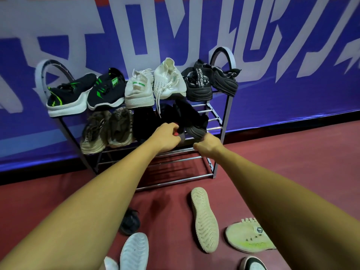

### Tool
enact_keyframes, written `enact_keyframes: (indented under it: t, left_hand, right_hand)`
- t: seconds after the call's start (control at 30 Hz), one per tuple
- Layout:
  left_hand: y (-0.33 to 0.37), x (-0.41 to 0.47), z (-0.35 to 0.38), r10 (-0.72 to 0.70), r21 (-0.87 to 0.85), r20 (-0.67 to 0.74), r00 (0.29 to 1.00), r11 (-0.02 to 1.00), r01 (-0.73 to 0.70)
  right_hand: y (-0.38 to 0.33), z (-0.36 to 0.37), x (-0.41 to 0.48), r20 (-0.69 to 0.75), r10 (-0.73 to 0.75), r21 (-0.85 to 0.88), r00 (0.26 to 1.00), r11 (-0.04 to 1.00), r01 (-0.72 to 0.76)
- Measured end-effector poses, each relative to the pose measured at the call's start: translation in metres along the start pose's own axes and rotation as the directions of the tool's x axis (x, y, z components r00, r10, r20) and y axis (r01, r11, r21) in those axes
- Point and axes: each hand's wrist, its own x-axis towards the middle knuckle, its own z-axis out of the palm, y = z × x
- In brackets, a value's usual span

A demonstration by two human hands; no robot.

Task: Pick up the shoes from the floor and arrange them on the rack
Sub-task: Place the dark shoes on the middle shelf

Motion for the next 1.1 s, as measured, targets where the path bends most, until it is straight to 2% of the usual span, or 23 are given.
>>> enact_keyframes:
  t: [0.13, 0.23, 0.5, 0.7, 1.1]
  left_hand:
    - [-0.021, -0.022, -0.01, -0.047, 0.064, 0.037, 0.998, 0.997, 0.045]
    - [-0.04, -0.037, -0.013, -0.093, 0.1, 0.079, 0.993, 0.991, 0.085]
    - [-0.121, -0.08, -0.003, -0.31, 0.19, 0.18, 0.934, 0.942, 0.276]
    - [-0.17, -0.095, 0.013, -0.405, 0.163, 0.24, 0.882, 0.913, 0.374]
    - [-0.268, -0.108, 0.062, -0.519, 0.111, 0.328, 0.79, 0.851, 0.513]
  right_hand:
    - [-0.015, 0.021, -0.018, 0.125, -0.091, -0.077, 0.988, 0.992, 0.101]
    - [-0.024, 0.036, -0.023, 0.155, -0.163, -0.126, 0.974, 0.975, 0.183]
    - [-0.047, 0.103, -0.031, 0.292, -0.244, -0.252, 0.925, 0.913, 0.321]
    - [-0.064, 0.161, -0.031, 0.439, -0.219, -0.272, 0.871, 0.892, 0.361]
    - [-0.05, 0.271, -0.008, 0.598, -0.104, -0.273, 0.794, 0.905, 0.325]
